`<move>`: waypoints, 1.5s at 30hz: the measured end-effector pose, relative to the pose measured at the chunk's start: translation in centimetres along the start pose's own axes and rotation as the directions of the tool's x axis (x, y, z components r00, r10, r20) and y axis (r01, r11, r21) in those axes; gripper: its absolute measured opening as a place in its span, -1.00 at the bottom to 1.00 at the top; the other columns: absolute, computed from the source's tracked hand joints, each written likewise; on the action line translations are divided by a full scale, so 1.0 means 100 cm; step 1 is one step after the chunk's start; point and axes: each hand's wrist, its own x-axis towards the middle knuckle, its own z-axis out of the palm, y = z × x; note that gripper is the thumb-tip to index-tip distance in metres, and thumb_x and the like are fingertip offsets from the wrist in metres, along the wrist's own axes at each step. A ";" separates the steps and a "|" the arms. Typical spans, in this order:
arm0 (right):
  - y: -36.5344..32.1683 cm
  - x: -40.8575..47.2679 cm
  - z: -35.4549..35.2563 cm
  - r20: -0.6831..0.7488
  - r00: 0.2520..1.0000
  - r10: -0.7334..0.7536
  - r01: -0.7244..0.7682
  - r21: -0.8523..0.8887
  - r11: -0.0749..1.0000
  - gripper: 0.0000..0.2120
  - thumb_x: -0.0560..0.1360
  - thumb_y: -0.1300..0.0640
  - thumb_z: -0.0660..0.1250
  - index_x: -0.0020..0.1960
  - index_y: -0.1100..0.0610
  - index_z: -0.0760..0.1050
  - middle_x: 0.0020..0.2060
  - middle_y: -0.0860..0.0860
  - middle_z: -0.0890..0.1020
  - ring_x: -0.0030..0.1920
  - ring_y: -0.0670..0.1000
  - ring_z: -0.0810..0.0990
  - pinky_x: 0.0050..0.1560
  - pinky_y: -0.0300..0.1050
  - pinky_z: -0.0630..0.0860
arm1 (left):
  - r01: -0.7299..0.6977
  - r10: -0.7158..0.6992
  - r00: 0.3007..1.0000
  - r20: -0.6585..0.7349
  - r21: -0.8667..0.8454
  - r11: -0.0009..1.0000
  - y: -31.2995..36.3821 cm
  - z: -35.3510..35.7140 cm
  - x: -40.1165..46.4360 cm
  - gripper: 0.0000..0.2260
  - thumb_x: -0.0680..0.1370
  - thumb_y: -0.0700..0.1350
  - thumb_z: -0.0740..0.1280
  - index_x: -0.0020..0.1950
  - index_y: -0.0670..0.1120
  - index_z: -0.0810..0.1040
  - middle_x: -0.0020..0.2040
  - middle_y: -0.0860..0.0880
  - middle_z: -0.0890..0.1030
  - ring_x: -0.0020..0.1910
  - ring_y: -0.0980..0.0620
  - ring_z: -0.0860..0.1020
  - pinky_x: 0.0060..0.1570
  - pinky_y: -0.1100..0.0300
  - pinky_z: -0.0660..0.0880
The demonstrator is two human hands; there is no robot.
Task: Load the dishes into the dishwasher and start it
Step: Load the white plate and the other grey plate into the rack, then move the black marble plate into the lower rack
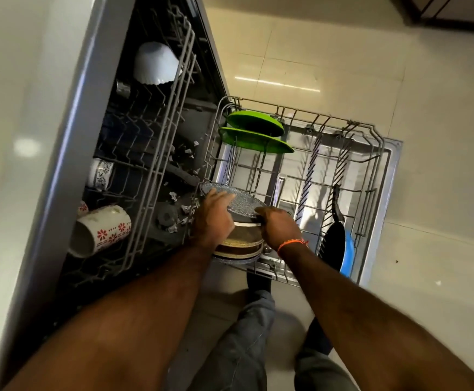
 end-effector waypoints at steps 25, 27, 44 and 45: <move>-0.249 -0.333 -0.168 0.302 0.636 -0.711 0.765 -0.371 0.527 -0.68 0.52 0.02 0.29 0.26 -0.02 0.55 0.06 0.09 0.70 0.06 0.19 0.65 0.03 0.10 0.60 | 0.169 -0.337 0.847 -0.412 -0.394 0.904 0.062 -0.207 -0.452 -0.62 0.58 -0.02 0.40 0.39 -0.06 0.54 0.22 -0.07 0.67 0.19 -0.06 0.62 0.23 0.06 0.52; -0.281 -0.372 -0.150 0.387 0.526 -0.757 0.846 -0.330 0.419 -0.67 0.51 0.06 0.32 0.26 0.01 0.58 0.14 0.05 0.68 0.15 0.14 0.62 0.15 0.06 0.55 | 0.246 -0.445 0.795 -0.412 -0.451 0.858 0.042 -0.201 -0.515 -0.61 0.59 0.07 0.35 0.35 -0.09 0.58 0.25 -0.12 0.65 0.23 -0.13 0.61 0.29 -0.02 0.51; -0.440 -0.766 0.173 0.709 -0.500 -0.497 0.805 0.169 -0.568 -0.46 0.50 0.03 0.36 0.47 0.00 0.40 0.50 -0.02 0.36 0.43 0.11 0.40 0.40 0.01 0.35 | 0.699 -0.903 -0.192 -0.385 -0.699 0.150 -0.042 -0.032 -0.982 -0.36 0.52 0.17 0.35 0.55 -0.05 0.36 0.56 -0.16 0.33 0.58 -0.15 0.22 0.56 -0.03 0.15; -0.440 -0.783 0.190 0.723 -0.528 -0.446 0.765 0.175 -0.620 -0.46 0.50 0.02 0.36 0.46 0.01 0.39 0.50 -0.01 0.36 0.42 0.12 0.41 0.39 0.03 0.37 | 0.693 -0.902 -0.228 -0.366 -0.712 0.114 -0.042 -0.023 -1.001 -0.35 0.53 0.17 0.35 0.55 -0.08 0.35 0.57 -0.18 0.32 0.58 -0.17 0.21 0.56 -0.03 0.14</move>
